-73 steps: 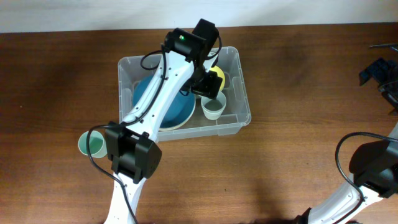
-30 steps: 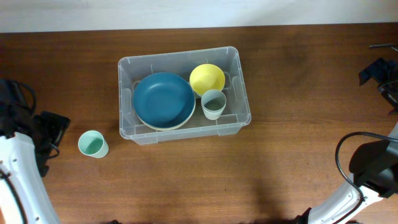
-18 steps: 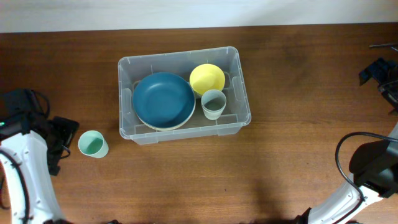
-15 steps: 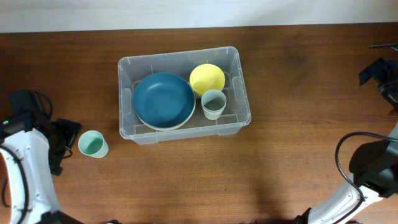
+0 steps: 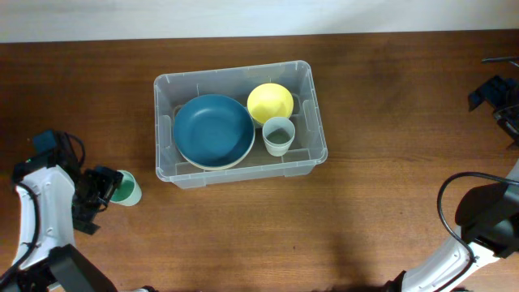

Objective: Pack container
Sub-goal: 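Move the left gripper to the mint green cup and grasp it, then lift the mint green cup and carry it over the bin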

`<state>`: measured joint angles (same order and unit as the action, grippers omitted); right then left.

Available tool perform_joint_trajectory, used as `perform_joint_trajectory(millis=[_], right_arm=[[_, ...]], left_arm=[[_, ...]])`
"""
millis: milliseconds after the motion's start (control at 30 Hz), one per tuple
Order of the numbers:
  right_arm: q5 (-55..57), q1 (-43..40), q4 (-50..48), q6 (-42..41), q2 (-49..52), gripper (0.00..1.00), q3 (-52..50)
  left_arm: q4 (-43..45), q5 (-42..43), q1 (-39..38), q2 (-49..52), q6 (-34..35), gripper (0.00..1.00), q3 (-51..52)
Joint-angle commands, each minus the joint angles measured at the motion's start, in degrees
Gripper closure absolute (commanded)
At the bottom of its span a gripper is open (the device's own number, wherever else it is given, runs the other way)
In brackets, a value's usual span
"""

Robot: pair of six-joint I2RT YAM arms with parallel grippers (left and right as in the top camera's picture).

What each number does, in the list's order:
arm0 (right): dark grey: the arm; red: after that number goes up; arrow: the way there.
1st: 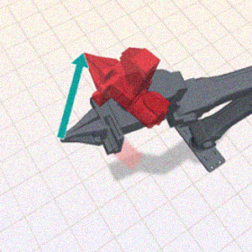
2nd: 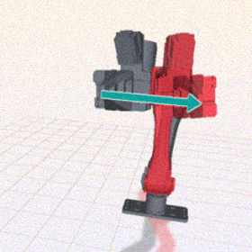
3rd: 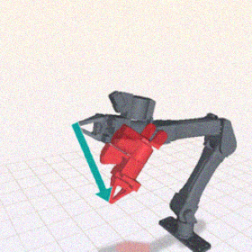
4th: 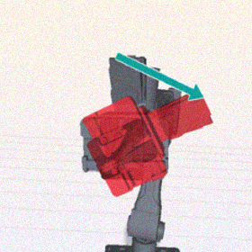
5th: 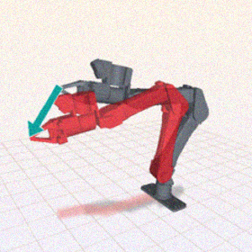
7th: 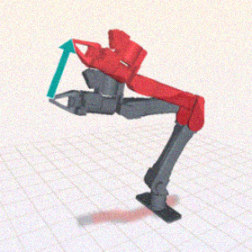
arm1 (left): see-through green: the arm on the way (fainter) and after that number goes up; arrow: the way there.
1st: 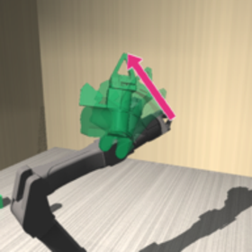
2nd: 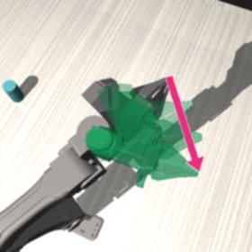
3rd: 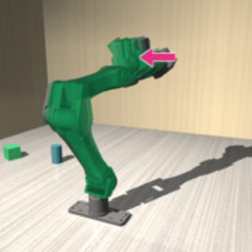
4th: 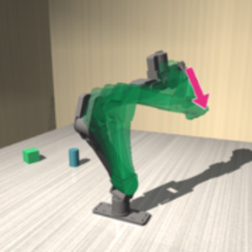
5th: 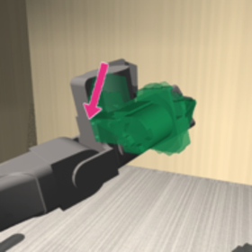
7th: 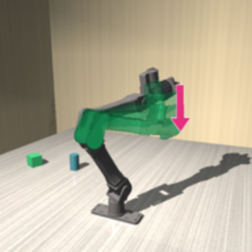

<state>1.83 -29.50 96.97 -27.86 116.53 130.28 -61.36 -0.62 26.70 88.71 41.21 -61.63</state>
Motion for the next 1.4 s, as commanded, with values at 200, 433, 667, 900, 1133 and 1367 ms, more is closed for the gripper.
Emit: perform_joint_trajectory(millis=[200, 433, 667, 900, 1133, 1367], right_arm=[[-0.11, -0.15, 0.11, 0.17, 0.02, 0.01, -0.02], [-0.11, -0.15, 0.11, 0.17, 0.02, 0.01, -0.02], [-0.11, -0.15, 0.11, 0.17, 0.02, 0.01, -0.02], [-0.11, -0.15, 0.11, 0.17, 0.02, 0.01, -0.02], [-0.11, -0.15, 0.11, 0.17, 0.02, 0.01, -0.02], [-0.11, -0.15, 0.11, 0.17, 0.02, 0.01, -0.02]], left_arm=[[5.14, -0.46, -0.02, 0.44, -0.96, 0.04, 4.96], [9.55, -0.42, -0.02, 0.44, -0.94, 0.49, 8.35], [10.67, -0.44, 0.0, 0.46, -0.5, 0.99, 9.09], [10.78, 4.33, 3.63, 0.31, 0.98, 0.99, 5.6], [8.39, 20.33, 7.8, -1.81, -2.67, 0.99, -9.99], [8.37, 25.79, -5.31, -5.68, -15.82, 0.99, -27.56]])
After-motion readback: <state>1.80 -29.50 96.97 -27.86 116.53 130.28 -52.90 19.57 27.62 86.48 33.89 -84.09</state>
